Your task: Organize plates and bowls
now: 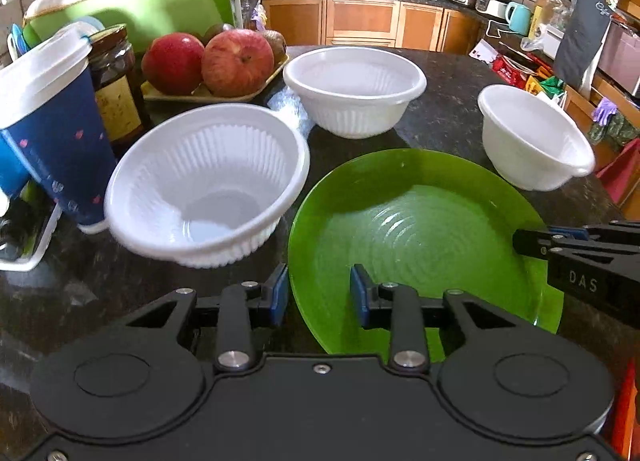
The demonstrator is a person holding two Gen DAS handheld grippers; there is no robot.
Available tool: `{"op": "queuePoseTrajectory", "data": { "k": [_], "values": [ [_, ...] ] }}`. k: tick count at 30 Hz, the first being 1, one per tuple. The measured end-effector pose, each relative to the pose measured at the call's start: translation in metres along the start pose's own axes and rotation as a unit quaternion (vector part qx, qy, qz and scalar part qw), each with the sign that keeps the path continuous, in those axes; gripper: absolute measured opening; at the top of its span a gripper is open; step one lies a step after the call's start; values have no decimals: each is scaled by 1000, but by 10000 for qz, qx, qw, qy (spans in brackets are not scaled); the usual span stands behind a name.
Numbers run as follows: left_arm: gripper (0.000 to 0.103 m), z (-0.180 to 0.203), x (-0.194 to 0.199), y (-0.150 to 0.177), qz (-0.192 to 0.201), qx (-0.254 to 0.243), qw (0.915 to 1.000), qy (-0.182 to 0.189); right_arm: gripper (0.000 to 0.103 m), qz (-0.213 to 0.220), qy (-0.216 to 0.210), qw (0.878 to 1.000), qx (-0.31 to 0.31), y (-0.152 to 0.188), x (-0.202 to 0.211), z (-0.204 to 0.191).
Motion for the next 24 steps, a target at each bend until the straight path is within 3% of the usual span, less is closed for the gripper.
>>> {"op": "queuePoseTrajectory", "data": {
  "k": [7, 16, 18, 24],
  "values": [
    [41, -4, 17, 17, -62, -14, 9998, 172, 18, -89, -104, 9999, -21, 18, 14, -4],
    [43, -11, 5, 10, 9, 53, 9999, 117, 19, 49, -17, 10000, -40, 13, 7, -5],
    [37, -9, 5, 10, 7, 30, 9999, 169, 17, 56, -12, 10000, -45, 13, 8, -6],
    [37, -8, 9, 12, 8, 69, 9996, 258, 17, 35, 131, 9998, -142, 19, 14, -7]
  ]
}}
Point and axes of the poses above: each gripper's, at about its wrist camera, not at the fingertips, and x roughly against the way its jaws point, z to its right, y to its underside, the point moved 9 cm from there along -x, roughly the way its jaws point, and after that the axes turned 3 degrees about y, right-handed, at the moved point
